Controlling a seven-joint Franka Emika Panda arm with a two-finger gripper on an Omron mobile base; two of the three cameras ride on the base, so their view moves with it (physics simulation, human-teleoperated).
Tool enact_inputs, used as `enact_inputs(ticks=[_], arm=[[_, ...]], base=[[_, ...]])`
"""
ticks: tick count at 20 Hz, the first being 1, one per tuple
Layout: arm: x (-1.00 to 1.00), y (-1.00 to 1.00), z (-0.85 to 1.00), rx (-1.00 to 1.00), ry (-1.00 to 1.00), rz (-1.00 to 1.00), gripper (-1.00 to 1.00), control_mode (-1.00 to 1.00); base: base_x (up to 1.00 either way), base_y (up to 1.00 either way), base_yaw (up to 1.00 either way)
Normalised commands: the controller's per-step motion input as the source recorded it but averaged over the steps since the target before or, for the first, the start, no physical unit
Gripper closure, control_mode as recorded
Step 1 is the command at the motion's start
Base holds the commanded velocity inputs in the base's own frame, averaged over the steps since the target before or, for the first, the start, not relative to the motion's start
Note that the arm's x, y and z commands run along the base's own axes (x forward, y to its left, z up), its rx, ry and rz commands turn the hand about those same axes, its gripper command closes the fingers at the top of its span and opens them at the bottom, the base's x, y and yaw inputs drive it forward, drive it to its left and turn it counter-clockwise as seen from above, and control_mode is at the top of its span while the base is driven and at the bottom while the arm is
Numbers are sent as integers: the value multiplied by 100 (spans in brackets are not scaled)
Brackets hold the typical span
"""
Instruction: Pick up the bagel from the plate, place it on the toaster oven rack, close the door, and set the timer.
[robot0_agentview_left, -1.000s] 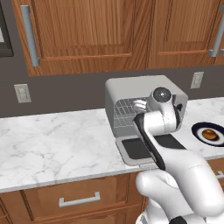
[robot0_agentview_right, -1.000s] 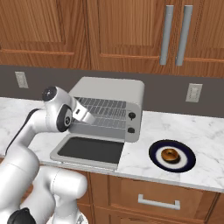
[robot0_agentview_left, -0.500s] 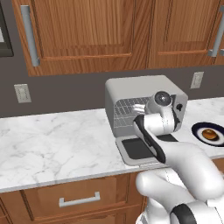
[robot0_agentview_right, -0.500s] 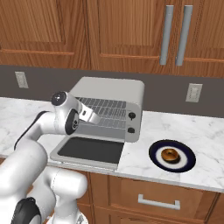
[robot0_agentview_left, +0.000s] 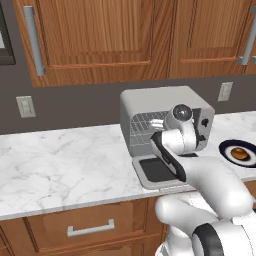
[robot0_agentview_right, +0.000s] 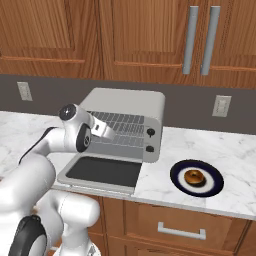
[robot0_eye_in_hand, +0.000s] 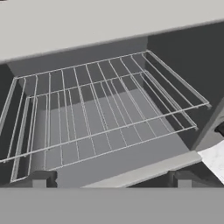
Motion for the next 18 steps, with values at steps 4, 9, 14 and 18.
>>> enact_inputs(ticks=[4, 9, 14, 18], arm=[[38, 9, 0, -5, 0, 0, -100, -100], [45, 0, -7, -4, 0, 0, -100, -100], [28, 0, -16, -4, 0, 0, -100, -100], [23, 0, -25, -2, 1, 0, -100, -100]], base=[[0, 0, 0], [0, 0, 0], [0, 0, 0], [0, 0, 0]])
